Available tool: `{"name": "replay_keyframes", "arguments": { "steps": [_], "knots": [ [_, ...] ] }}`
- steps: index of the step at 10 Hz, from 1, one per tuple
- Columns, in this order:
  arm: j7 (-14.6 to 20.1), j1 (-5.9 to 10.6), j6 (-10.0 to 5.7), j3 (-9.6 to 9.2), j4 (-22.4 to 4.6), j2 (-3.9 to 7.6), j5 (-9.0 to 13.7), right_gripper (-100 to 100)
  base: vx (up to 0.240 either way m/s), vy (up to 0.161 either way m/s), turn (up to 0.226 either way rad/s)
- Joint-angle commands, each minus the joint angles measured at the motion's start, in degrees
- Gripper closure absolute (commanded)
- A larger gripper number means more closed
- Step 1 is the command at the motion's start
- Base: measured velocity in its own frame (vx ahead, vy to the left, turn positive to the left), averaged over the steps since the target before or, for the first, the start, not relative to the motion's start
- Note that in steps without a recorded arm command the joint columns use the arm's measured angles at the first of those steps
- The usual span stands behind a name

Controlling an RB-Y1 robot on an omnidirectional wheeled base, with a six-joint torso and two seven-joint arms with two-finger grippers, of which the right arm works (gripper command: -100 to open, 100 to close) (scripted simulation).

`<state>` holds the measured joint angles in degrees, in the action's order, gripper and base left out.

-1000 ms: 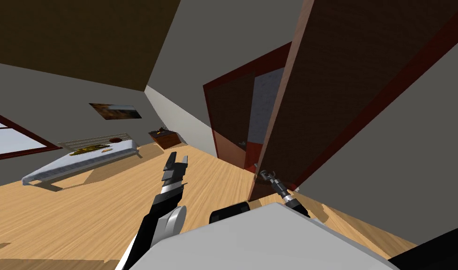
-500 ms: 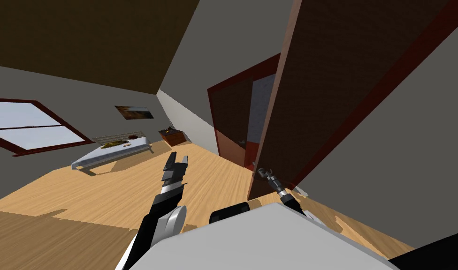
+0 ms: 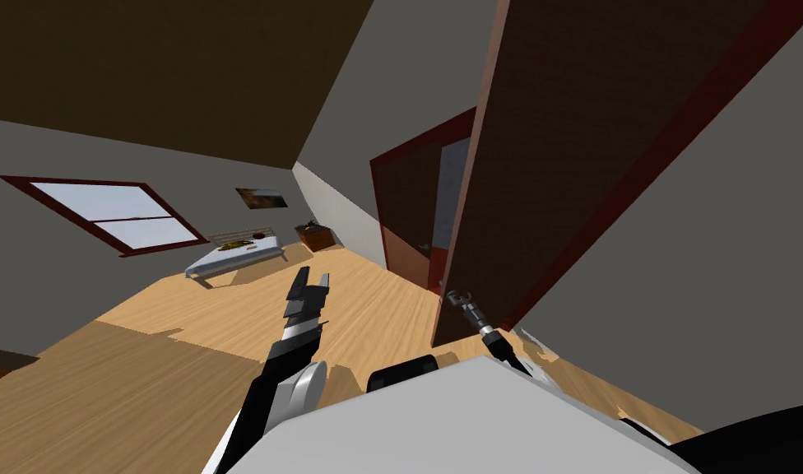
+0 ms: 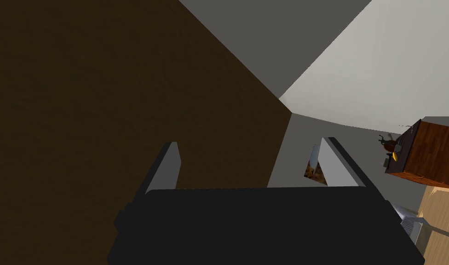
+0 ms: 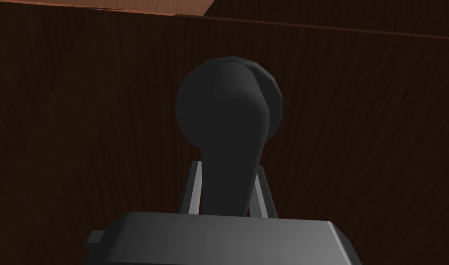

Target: Pull the door open

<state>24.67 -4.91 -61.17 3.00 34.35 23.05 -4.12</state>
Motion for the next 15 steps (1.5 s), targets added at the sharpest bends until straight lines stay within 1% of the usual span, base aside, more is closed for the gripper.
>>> {"name": "replay_keyframes", "arguments": {
  "steps": [1, 2, 3, 4, 5, 6, 7, 9, 10, 14, 15],
  "knots": [
    [-0.54, 0.13, 1.42, -1.69, 1.39, -0.54, 0.87, 100, -0.192, -0.075, 0.079],
    [-0.97, 0.71, 2.11, -2.56, 1.55, -0.51, 1.73, 100, -0.216, -0.090, 0.120],
    [-0.97, 0.71, 2.11, -2.56, 1.55, -0.51, 1.73, 100, -0.144, -0.065, 0.043],
    [-1.43, 1.33, 2.85, -3.51, 1.72, -0.49, 2.67, 100, -0.130, -0.081, 0.038],
    [-1.19, 0.87, 2.93, -2.82, 1.86, -0.31, 2.29, 100, -0.063, -0.045, 0.027],
    [-0.63, -0.10, 0.86, -2.99, 0.80, 0.32, 2.33, 100, -0.118, -0.002, 0.252],
    [-0.21, -0.77, -0.55, -3.00, 0.20, 0.78, 2.33, 100, -0.181, -0.021, 0.250],
    [0.27, -1.53, -2.14, -3.03, -0.48, 1.30, 2.32, 100, -0.149, -0.042, 0.126],
    [0.78, -2.33, -3.81, -3.05, -1.20, 1.84, 2.32, 100, -0.159, -0.067, 0.212],
    [1.76, -3.87, -7.04, -3.09, -2.57, 2.89, 2.31, 100, -0.121, -0.045, 0.118],
    [2.17, -4.51, -8.38, -3.11, -3.15, 3.33, 2.30, 100, -0.125, -0.041, 0.176]
  ]
}}
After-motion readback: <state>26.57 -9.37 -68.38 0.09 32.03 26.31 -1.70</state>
